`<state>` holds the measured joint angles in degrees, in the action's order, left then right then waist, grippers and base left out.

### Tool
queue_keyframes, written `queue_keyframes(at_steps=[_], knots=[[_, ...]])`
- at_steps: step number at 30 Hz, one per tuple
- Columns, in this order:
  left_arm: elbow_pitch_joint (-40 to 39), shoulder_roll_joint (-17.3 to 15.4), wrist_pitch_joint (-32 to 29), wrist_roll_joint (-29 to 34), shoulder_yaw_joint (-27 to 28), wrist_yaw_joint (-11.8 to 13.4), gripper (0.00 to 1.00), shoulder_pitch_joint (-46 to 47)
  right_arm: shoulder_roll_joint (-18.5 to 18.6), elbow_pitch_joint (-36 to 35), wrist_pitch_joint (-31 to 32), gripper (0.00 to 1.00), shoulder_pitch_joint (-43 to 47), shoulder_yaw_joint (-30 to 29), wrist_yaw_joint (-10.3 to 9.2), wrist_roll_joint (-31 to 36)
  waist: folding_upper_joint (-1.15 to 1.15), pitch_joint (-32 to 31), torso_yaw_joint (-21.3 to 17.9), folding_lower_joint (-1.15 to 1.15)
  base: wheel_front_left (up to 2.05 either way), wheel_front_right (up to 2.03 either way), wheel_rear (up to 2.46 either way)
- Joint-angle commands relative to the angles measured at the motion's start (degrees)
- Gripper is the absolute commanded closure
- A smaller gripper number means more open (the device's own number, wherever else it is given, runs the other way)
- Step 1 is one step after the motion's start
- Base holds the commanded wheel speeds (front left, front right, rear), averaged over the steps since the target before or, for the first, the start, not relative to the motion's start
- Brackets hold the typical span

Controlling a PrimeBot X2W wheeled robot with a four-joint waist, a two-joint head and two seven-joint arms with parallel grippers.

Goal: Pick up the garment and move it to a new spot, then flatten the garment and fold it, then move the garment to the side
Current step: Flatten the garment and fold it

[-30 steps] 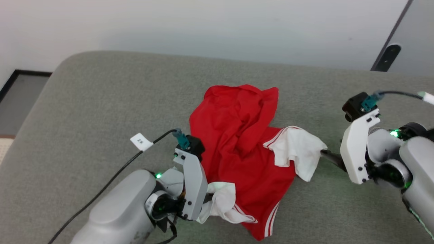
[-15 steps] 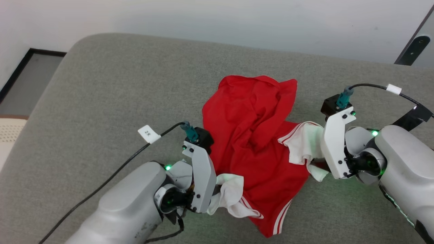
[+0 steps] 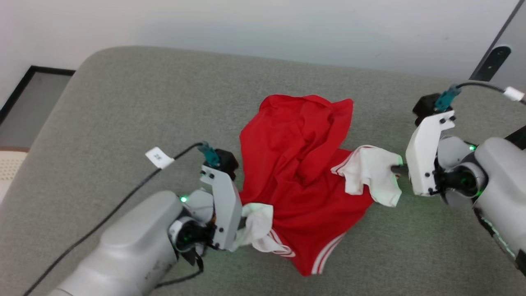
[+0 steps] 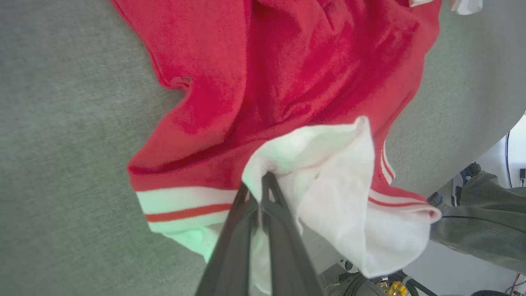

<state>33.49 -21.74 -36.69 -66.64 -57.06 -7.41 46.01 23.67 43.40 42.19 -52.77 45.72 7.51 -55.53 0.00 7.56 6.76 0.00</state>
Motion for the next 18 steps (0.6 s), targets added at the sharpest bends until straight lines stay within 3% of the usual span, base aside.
queue_keyframes(at_steps=[1,9,18], knots=[[0.2,-0.5,0.3,-0.3,-0.1,-0.1,1.00,0.9,0.4,-0.2,-0.6,1.00,-0.8,-0.6,-0.04,-0.9,0.00,-0.5,-0.5,0.00,0.00,0.00,0.00],[2.0,-4.1,2.0,1.2,-1.5,-0.1,1.00,6.5,0.9,-1.8,-2.6,1.00,-2.2,-4.1,-0.04,-7.6,0.00,-2.8,-2.5,0.00,0.00,0.00,0.00],[3.3,-8.7,2.7,3.1,-3.5,-0.1,1.00,15.4,2.1,-3.6,-8.5,1.00,-5.9,-7.3,-0.04,-10.6,0.00,-6.6,-5.5,0.00,0.00,0.00,0.00]])
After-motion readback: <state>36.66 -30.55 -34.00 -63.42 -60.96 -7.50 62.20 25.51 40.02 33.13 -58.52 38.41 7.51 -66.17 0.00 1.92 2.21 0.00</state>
